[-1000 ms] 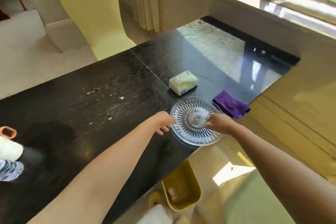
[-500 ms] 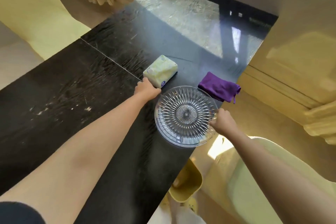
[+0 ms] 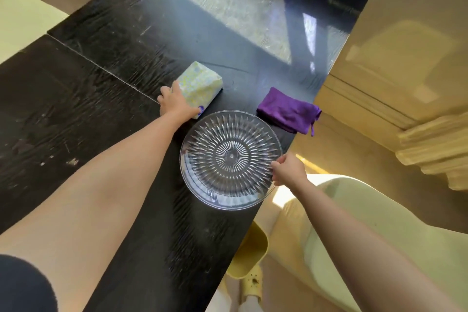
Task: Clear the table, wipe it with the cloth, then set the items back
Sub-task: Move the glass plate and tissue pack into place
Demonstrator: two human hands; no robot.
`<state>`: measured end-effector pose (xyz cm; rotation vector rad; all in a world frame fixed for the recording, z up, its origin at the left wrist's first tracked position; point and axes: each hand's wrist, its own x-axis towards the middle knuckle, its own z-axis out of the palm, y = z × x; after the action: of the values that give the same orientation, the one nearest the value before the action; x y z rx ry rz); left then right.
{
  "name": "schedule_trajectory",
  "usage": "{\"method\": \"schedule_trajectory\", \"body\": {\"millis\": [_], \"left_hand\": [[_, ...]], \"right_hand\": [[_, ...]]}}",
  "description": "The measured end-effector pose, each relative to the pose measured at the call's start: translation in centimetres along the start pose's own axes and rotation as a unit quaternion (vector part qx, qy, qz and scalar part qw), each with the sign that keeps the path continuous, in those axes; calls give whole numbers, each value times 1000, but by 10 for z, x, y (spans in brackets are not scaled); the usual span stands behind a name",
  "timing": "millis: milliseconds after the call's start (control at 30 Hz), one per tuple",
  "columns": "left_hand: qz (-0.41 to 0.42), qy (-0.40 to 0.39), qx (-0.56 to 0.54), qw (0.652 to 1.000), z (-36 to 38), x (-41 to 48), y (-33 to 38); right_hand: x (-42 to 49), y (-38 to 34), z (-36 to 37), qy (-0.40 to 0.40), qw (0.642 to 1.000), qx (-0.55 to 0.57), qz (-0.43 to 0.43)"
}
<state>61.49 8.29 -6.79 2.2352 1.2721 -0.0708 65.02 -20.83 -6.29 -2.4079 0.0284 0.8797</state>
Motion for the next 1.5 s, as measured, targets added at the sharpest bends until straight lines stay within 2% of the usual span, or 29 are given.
{"method": "schedule_trajectory", "body": {"millis": [167, 300, 433, 567, 733, 967, 1067, 1200, 1333, 1433, 1500], "left_hand": [[-11, -46, -5, 999, 4, 8, 2], [3, -57, 2, 998, 8, -12, -5], [-15, -19, -19, 1000, -15, -35, -28], [-66, 42, -129, 989, -50, -62, -65], [-141, 129, -270, 944, -89, -116, -120], [-254, 242, -407, 843, -83, -235, -194], [-322, 297, -408, 801, -85, -284, -243], [-389, 323, -367, 781, -95, -326, -293], [-420, 351, -379, 746, -98, -362, -334], [-440, 371, -359, 734, -110, -378, -363], [-444, 369, -345, 740, -115, -380, -376]], "right_hand": [[3, 6, -5, -30, 991, 129, 7], [-3, 17, -17, -29, 990, 137, -24], [-11, 10, -20, -43, 989, 127, -59], [-21, -18, -13, -35, 988, 119, -91], [-40, -52, 7, -64, 979, 145, -129], [-81, -80, 62, -128, 967, 169, -142], [-113, -91, 105, -175, 961, 154, -149], [-150, -97, 147, -215, 956, 126, -153], [-182, -94, 183, -250, 951, 107, -146], [-206, -99, 209, -270, 945, 119, -138], [-214, -99, 220, -274, 944, 132, -127]]}}
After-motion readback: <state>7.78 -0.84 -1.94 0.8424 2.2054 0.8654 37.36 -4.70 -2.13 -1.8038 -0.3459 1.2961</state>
